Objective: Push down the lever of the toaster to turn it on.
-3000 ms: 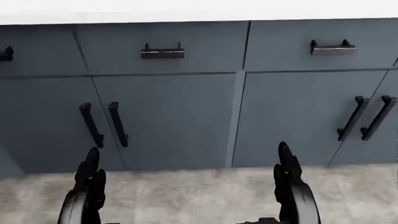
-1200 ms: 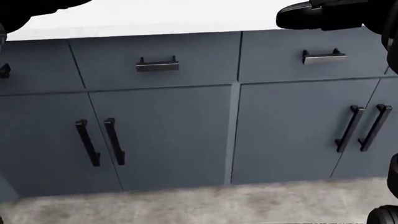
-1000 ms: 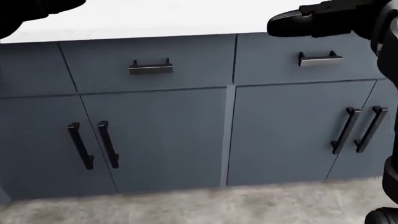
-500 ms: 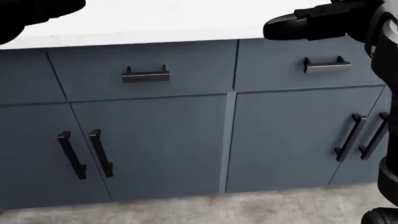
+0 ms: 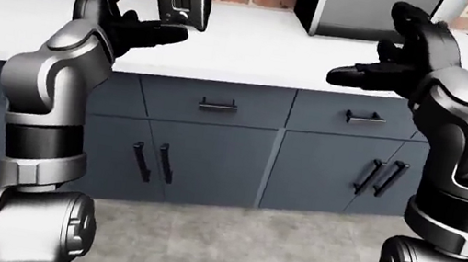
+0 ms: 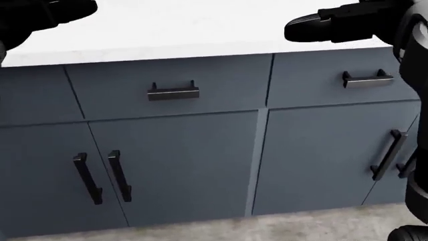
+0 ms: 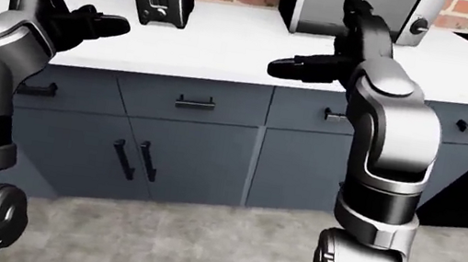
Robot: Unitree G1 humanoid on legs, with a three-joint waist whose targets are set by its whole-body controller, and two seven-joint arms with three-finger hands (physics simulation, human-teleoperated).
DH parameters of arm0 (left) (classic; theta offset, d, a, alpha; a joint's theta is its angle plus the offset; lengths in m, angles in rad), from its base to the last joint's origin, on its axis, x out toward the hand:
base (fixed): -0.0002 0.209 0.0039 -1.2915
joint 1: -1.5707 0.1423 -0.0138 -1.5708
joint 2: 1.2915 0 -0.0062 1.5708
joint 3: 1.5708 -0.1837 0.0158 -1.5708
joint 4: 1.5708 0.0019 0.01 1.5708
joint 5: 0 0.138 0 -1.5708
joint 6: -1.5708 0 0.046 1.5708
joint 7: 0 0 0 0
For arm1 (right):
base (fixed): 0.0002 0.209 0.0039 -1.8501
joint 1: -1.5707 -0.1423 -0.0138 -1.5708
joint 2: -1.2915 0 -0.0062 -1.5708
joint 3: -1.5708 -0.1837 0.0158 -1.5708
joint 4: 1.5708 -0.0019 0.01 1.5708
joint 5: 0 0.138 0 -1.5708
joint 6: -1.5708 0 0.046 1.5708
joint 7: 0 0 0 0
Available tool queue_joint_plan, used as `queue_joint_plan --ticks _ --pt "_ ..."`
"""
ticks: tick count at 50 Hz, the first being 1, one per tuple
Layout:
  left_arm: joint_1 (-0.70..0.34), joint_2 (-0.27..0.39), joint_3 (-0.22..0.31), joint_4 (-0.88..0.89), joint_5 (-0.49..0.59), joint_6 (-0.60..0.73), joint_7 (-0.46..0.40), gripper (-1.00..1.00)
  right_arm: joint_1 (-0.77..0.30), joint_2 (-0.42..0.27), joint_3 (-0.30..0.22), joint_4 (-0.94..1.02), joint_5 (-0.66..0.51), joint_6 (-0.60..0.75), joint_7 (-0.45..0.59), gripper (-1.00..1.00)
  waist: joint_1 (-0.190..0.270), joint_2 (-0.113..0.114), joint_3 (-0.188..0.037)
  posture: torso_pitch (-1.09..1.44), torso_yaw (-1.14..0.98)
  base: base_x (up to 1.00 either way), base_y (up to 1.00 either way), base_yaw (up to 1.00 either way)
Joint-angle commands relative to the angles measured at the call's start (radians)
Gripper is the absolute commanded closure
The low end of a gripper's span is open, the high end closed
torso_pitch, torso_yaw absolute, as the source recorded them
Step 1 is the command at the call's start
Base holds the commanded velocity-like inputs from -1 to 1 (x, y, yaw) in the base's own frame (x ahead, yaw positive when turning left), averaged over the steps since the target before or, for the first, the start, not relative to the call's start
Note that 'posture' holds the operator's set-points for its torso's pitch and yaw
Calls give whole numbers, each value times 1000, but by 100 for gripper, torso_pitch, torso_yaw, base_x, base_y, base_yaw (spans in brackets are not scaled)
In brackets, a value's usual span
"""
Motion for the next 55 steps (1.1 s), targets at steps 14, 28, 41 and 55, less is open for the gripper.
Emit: queue_joint_plan --ticks 14,28,41,55 --pt "-51 9 5 -20 -2 -30 -6 -100 -69 -22 -10 20 2 -44 -5 -100 3 29 -28 0 0 3 3 0" --pt "-49 3 2 -22 -4 -31 0 -100 -57 -21 -12 15 5 -48 -10 -100 5 23 -7 0 0 15 0 0" --pt "-41 0 6 -29 -8 -28 3 -100 -73 -16 -3 34 4 -53 -10 -100 5 -10 -12 0 0 16 5 0" --pt "-32 -4 4 -42 -18 -20 13 -100 -72 -15 -7 29 6 -51 -10 -100 -6 50 -14 0 0 13 18 0"
